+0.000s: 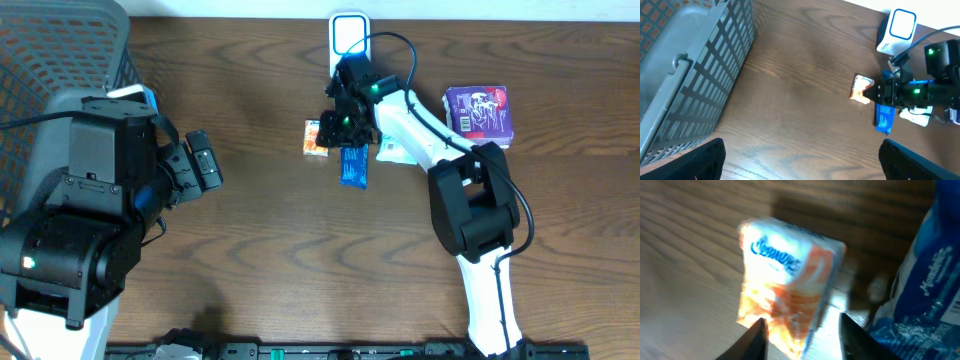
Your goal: Scan the item barcode
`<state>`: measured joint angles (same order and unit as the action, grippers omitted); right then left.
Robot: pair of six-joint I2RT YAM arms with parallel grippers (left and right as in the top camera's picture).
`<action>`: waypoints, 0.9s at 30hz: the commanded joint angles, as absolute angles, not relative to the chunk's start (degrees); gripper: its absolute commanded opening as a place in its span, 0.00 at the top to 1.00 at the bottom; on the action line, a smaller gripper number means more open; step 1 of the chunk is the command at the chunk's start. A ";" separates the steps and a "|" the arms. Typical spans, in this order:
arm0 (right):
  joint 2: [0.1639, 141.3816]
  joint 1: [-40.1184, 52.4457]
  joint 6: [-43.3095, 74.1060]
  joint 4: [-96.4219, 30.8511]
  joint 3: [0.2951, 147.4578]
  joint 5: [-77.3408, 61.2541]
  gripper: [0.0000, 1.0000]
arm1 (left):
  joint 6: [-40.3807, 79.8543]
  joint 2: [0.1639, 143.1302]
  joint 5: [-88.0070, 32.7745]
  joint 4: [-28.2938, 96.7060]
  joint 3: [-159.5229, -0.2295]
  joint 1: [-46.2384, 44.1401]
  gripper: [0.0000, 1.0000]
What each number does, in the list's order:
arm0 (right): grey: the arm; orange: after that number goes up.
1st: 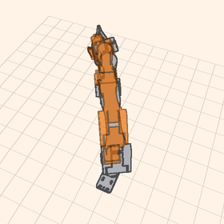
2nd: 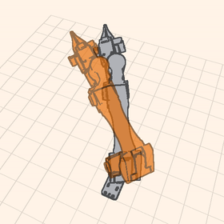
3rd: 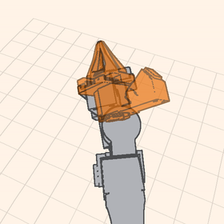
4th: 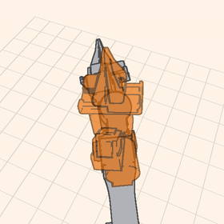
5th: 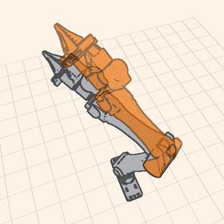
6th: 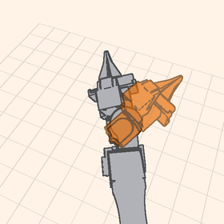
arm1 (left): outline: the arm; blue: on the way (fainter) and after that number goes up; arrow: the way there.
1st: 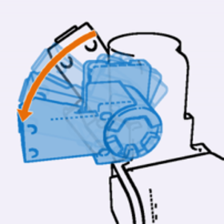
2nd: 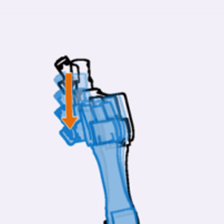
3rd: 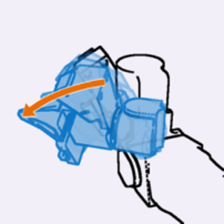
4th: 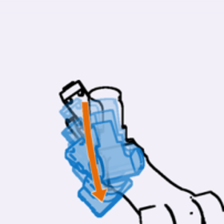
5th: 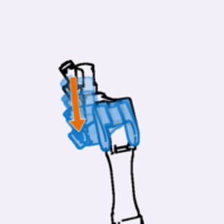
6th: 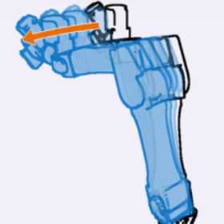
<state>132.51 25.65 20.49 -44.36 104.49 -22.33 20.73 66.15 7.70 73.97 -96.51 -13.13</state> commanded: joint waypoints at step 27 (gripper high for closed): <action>122.89 -16.93 -15.07 -72.77 113.45 -17.19 0.04 | 20.01 66.22 8.38 74.17 -96.62 -12.82 0.02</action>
